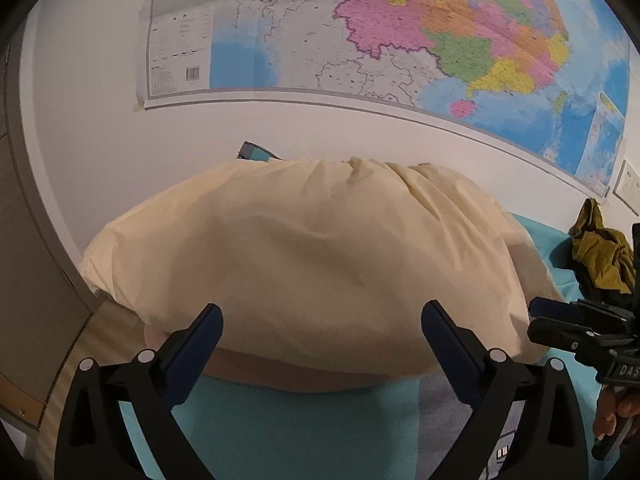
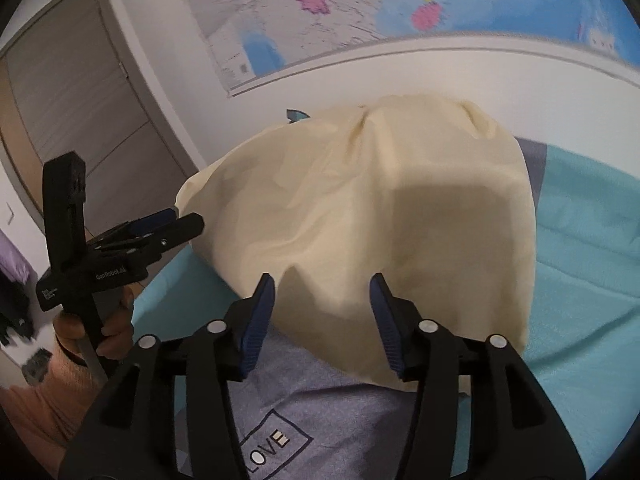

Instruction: Fold large clothes

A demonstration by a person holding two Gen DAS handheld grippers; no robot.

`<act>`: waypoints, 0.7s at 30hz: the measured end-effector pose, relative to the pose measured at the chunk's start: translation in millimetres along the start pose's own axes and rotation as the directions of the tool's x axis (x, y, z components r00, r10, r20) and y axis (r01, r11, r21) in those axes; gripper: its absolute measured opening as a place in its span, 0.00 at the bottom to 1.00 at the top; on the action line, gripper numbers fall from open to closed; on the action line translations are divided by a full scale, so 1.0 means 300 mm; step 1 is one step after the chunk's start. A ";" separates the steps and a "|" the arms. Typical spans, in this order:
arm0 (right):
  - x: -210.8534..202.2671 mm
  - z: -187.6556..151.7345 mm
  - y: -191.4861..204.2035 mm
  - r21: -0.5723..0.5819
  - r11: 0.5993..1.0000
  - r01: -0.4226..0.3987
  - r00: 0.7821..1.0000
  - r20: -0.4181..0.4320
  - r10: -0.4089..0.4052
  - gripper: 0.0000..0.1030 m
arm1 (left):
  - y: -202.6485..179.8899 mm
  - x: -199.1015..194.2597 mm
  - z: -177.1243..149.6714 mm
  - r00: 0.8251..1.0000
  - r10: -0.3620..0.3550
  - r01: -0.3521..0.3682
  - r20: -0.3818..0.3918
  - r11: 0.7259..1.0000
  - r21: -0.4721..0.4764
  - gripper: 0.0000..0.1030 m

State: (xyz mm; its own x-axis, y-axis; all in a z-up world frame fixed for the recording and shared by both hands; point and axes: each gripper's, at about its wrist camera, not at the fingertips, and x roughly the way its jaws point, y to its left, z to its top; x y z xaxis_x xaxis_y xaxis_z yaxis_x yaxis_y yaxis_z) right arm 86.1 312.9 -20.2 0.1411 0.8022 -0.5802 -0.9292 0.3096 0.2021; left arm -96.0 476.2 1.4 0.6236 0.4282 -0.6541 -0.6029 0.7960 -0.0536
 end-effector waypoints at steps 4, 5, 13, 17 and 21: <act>0.034 -0.021 0.001 -0.017 1.000 0.019 0.999 -0.031 -0.019 0.53 | -0.018 -0.003 -0.017 1.000 -0.005 0.005 -0.004 1.000 -0.008 0.93; 0.036 -0.029 -0.004 -0.012 1.000 0.018 0.999 -0.037 -0.019 0.52 | -0.025 -0.002 -0.022 1.000 -0.005 0.005 -0.007 1.000 -0.006 0.93; -0.012 -0.029 0.028 -0.022 0.999 0.027 1.000 -0.012 -0.027 0.57 | -0.051 -0.027 -0.044 1.000 0.012 -0.012 -0.006 1.000 -0.022 0.93; -0.055 -0.030 0.062 -0.050 0.998 0.049 0.999 0.022 -0.048 0.63 | -0.071 -0.050 -0.056 1.000 0.014 -0.014 -0.019 1.000 -0.023 0.93; -0.099 -0.032 0.086 -0.062 0.996 0.068 0.996 0.063 -0.064 0.72 | -0.089 -0.083 -0.074 1.000 0.023 -0.023 -0.003 0.999 -0.034 0.93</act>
State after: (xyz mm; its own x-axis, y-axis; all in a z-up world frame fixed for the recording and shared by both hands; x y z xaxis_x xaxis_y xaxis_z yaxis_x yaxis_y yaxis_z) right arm 54.6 292.1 -5.3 0.2218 0.8111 -0.5412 -0.9368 0.3313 0.1126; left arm -106.5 435.0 2.5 0.6079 0.4455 -0.6572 -0.6339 0.7707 -0.0639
